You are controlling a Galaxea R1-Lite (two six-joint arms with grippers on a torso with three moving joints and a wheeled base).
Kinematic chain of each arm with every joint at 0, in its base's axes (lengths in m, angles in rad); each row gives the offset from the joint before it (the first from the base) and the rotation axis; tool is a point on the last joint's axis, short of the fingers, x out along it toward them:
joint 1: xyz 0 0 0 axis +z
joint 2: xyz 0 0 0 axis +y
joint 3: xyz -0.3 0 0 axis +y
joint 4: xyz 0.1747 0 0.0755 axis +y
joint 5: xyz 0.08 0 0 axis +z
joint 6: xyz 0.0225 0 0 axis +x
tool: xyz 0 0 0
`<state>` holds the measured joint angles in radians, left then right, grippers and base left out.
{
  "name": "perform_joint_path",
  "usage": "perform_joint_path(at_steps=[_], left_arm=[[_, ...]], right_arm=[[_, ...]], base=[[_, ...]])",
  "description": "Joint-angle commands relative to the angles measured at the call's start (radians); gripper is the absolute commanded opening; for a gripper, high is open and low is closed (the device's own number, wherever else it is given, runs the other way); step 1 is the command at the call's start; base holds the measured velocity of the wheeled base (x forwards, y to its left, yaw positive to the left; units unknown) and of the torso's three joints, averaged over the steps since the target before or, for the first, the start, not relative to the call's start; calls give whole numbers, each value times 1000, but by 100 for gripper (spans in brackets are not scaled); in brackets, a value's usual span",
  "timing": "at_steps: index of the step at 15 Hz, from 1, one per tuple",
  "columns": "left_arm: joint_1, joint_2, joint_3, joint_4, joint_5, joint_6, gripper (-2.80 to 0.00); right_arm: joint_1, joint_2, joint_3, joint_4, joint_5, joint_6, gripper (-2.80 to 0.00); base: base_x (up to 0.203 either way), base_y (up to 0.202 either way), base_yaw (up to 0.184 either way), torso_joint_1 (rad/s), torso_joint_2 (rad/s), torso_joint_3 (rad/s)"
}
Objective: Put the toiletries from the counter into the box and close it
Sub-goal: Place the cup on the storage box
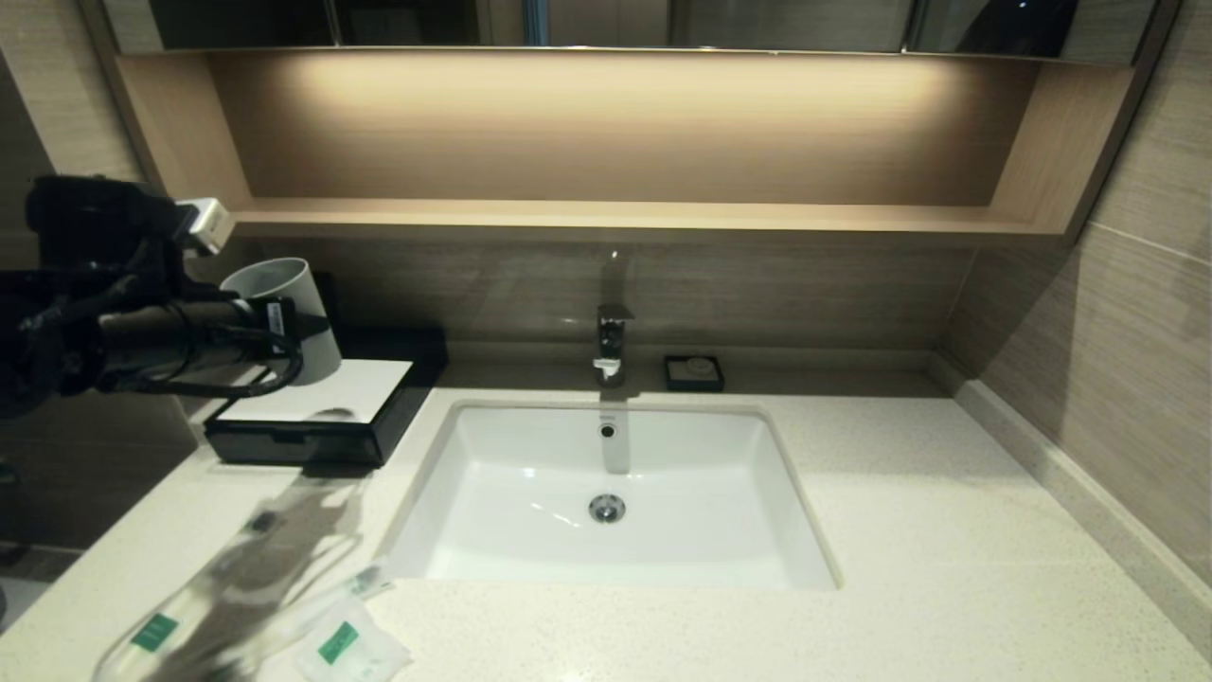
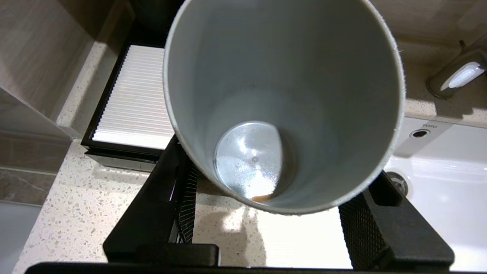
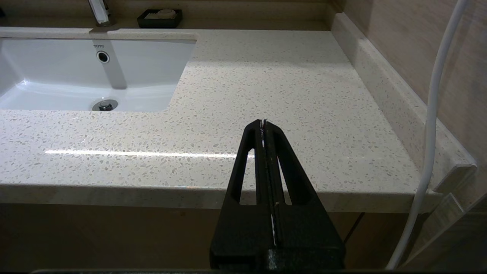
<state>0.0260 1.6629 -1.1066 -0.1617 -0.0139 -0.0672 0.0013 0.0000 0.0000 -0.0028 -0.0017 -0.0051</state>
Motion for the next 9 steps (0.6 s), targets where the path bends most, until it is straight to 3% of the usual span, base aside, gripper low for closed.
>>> perform_joint_path(at_steps=[1, 9], left_arm=[[-3, 30, -44, 46, 8, 0, -280], [-6, 101, -87, 85, 8, 4, -280]], right_arm=[[0, 0, 2, 0, 0, 1, -280], [0, 0, 0, 0, 0, -1, -280]], base=[[0, 0, 0, 0, 0, 0], [0, 0, 0, 0, 0, 0]])
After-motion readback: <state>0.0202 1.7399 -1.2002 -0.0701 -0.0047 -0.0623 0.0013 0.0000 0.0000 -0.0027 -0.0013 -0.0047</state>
